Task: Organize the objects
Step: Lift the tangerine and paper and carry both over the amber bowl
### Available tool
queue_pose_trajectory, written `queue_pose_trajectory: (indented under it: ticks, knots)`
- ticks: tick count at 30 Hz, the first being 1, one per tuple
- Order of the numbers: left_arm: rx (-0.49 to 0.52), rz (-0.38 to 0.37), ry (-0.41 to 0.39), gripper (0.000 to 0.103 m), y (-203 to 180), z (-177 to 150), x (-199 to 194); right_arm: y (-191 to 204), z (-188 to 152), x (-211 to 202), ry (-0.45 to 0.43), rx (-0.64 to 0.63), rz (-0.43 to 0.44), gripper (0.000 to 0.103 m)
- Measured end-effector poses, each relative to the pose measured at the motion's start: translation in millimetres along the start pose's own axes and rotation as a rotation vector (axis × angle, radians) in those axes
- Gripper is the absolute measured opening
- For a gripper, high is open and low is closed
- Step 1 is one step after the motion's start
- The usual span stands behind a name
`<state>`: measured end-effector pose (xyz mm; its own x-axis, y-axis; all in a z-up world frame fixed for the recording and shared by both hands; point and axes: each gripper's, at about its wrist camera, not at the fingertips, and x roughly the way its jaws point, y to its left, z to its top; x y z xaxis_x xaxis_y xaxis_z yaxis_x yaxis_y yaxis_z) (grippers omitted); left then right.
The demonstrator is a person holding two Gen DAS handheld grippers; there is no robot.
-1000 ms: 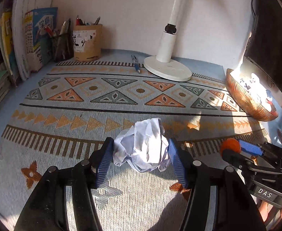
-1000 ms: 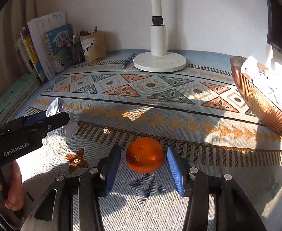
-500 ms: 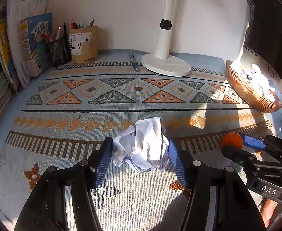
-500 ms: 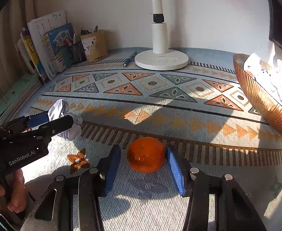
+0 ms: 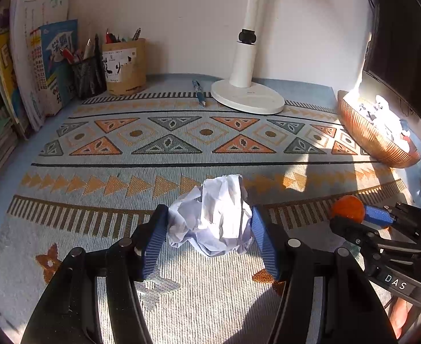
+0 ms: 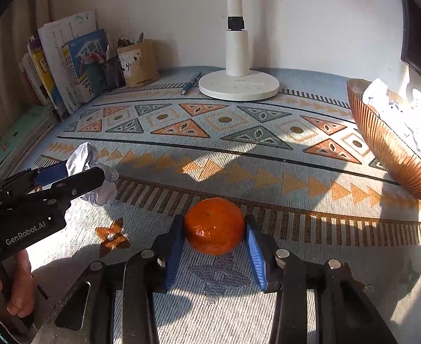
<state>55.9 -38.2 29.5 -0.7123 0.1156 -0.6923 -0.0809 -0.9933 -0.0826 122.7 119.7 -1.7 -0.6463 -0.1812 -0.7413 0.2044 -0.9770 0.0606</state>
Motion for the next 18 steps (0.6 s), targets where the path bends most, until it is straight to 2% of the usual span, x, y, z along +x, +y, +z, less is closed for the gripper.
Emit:
queue_pose_trajectory:
  ticks: [4,7,9,12,14,16,18]
  knots:
    - [0.0,0.002,0.0,0.056,0,1,0,3,-1,-6,-0.035,-0.017,0.002,0.04]
    - [0.01,0.011,-0.005,0.056,-2,1,-2,6,-3,-21,-0.112,-0.037,0.01,0.04]
    - [0.017,0.039,-0.037,0.056,-5,4,-7,2,-5,-33,-0.155,-0.029,0.048,0.04]
    - [0.043,0.038,-0.044,0.054,-17,20,-12,-20,-4,-54,-0.178,0.037,0.102,0.04]
    - [0.079,0.011,-0.092,0.054,-35,40,-24,-39,2,-79,-0.23,0.047,0.056,0.04]
    - [0.117,-0.056,-0.133,0.054,-59,65,-33,-62,14,-109,-0.294,0.062,-0.018,0.04]
    - [0.149,-0.137,-0.142,0.054,-86,92,-33,-90,30,-136,-0.353,0.095,-0.083,0.04]
